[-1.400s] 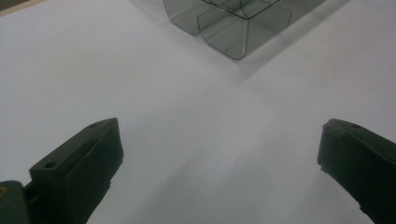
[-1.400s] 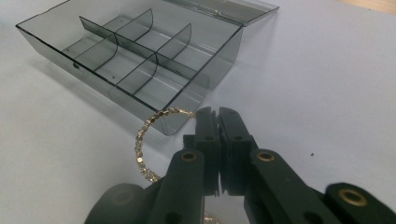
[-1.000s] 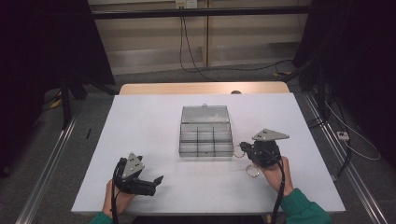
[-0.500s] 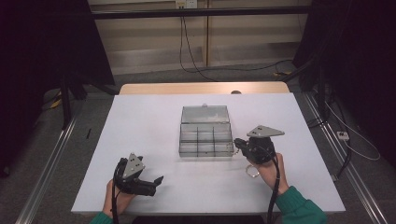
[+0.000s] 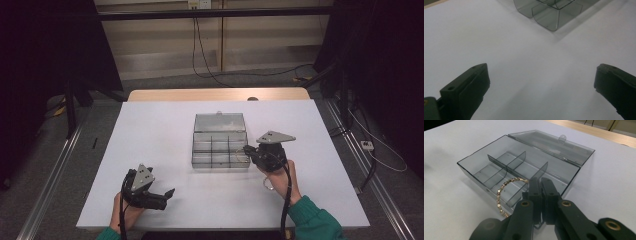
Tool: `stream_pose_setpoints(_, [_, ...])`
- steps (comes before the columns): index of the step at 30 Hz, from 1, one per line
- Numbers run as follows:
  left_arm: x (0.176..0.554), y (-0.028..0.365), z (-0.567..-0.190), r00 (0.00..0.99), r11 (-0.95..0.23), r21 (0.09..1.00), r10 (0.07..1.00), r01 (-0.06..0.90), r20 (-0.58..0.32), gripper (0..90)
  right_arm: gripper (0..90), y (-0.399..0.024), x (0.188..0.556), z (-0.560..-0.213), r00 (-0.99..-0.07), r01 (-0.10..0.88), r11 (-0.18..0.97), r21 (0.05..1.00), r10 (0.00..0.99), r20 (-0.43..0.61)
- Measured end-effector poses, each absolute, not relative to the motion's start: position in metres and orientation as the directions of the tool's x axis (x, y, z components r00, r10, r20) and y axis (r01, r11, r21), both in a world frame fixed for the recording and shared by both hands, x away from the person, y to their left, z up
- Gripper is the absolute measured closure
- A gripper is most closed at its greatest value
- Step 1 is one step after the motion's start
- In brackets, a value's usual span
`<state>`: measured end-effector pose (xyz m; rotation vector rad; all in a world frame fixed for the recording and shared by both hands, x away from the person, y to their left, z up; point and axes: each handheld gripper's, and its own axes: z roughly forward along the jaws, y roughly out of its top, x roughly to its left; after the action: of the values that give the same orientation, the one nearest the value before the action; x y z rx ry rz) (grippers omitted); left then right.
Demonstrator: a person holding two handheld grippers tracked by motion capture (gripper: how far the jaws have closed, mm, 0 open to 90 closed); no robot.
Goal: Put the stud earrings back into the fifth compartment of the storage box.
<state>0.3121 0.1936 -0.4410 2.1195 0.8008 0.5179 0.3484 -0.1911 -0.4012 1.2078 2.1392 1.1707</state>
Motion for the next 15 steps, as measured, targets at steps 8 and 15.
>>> stream_pose_setpoints(8, [0.312, 0.194, -0.440, 0.712, -0.482, 0.797, 0.695, 0.364, 0.095, 0.0, 88.0, -0.181, 0.353, -0.399, -0.554, 0.482, 0.279, 0.830, 0.832, 0.042])
stream_pose_setpoints(15, [0.311, 0.196, -0.441, 0.711, -0.481, 0.797, 0.697, 0.365, 0.095, 0.0, 88.0, -0.175, 0.358, -0.399, -0.564, 0.481, 0.286, 0.829, 0.825, 0.043])
